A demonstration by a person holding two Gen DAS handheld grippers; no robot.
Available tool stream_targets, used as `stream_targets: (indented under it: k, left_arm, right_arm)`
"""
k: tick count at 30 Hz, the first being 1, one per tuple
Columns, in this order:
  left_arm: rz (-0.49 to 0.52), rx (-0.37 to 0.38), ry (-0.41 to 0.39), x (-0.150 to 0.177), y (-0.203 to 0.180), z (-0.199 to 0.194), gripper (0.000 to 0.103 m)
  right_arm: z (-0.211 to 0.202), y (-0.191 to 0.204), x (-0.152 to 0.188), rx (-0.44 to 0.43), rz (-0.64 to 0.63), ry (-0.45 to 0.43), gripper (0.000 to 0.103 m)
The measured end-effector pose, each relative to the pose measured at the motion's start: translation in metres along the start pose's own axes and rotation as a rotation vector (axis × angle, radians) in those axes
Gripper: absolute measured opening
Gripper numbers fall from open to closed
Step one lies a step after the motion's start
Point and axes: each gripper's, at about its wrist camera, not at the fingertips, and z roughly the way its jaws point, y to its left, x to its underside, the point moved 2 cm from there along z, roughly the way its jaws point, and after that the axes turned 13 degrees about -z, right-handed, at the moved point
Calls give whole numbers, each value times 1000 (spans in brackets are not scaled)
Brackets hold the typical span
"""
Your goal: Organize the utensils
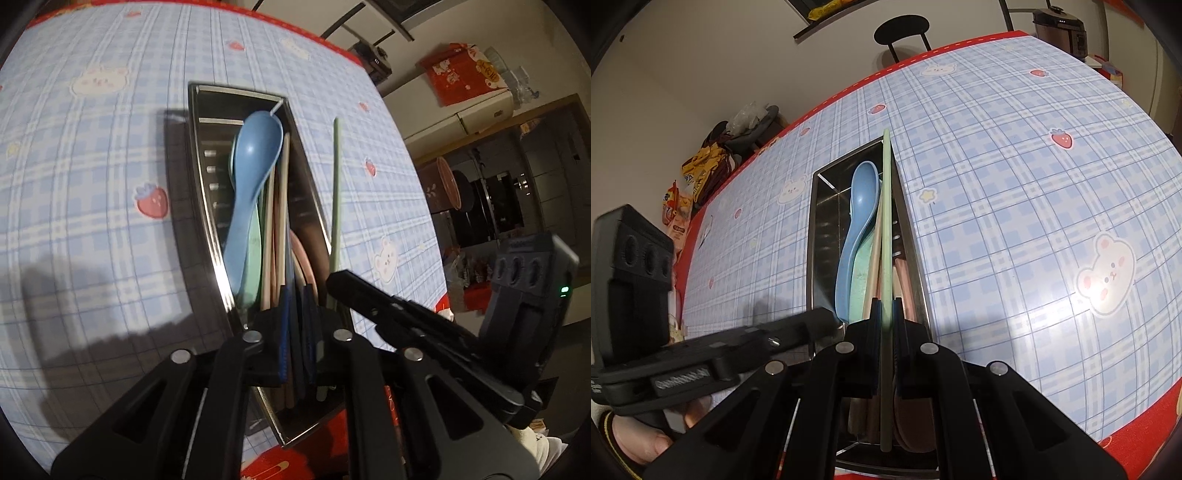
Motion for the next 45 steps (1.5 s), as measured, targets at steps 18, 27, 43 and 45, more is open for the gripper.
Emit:
stream_targets:
  k: [18, 27, 43, 45]
  left_arm:
    - [31, -121, -248, -5, 30, -86, 66]
    - [147, -198, -383, 4, 20, -140, 92]
    - [331, -326, -690, 48, -21, -280, 97]
    - [345, -361, -731, 56, -27, -294, 97]
  right_arm:
    - [-22, 23, -24, 74, -66, -67, 75]
    - [-66, 42, -51, 232, -188, -108, 97]
    - [-165, 120, -56, 346, -344, -286, 97]
    - [-175, 128, -53, 366, -354, -304, 97]
